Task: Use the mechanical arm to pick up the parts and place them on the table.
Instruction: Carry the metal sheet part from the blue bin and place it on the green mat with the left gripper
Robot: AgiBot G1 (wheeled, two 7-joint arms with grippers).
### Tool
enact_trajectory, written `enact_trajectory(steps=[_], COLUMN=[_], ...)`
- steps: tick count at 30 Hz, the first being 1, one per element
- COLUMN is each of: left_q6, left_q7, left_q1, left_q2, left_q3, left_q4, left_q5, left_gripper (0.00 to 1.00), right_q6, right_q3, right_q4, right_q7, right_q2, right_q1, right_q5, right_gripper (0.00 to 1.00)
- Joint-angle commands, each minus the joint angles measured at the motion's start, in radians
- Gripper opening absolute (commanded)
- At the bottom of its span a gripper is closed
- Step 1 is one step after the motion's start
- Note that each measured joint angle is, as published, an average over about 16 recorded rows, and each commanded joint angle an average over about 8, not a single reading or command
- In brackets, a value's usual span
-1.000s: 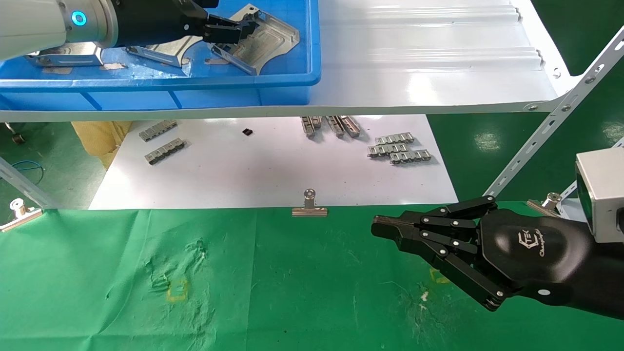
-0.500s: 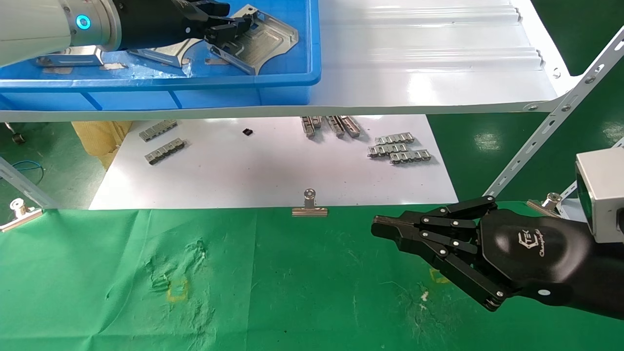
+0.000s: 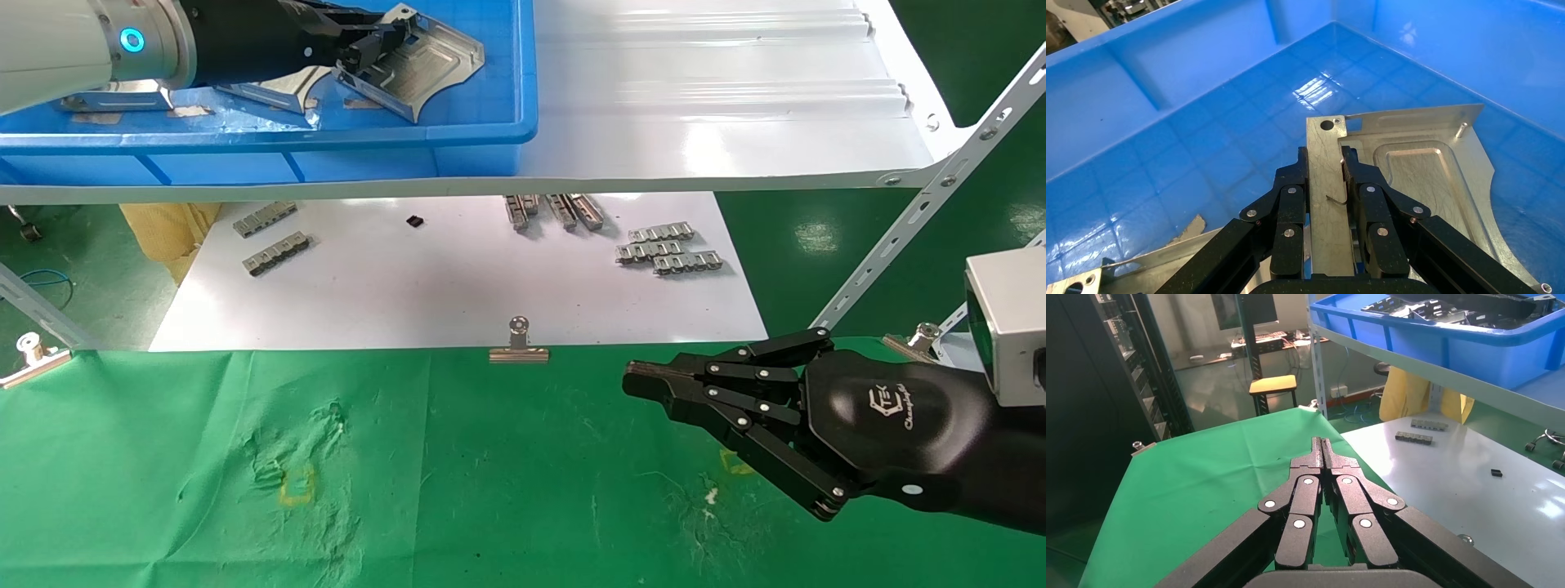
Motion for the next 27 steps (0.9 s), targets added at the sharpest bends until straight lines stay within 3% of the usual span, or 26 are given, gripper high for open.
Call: enact_trajectory(steps=[1, 12, 27], left_q6=[0.002, 0.101, 0.557], left_q7=[-0.002, 0.021, 0.178], left_q1=[-0.001, -0.031, -0.014], left_q2=[-0.002, -0.055, -0.232], left_q3=[-0.002, -0.047, -0.103], left_q4=[0.000, -0.034, -0.097], left_q5=[-0.002, -0.068, -0.160], left_gripper=[0.00, 0.00, 0.00], right_q6=[0.000, 0.000, 0.000], right_q3=[0.000, 0.000, 0.000], right_q4=[0.000, 0.000, 0.000], right_q7=[0.000, 0.000, 0.000], right_q2=[0.000, 0.000, 0.000], right_q1=[0.000, 0.000, 0.000], right_q5=[0.000, 0.000, 0.000], right_gripper=[0.00, 0.00, 0.00])
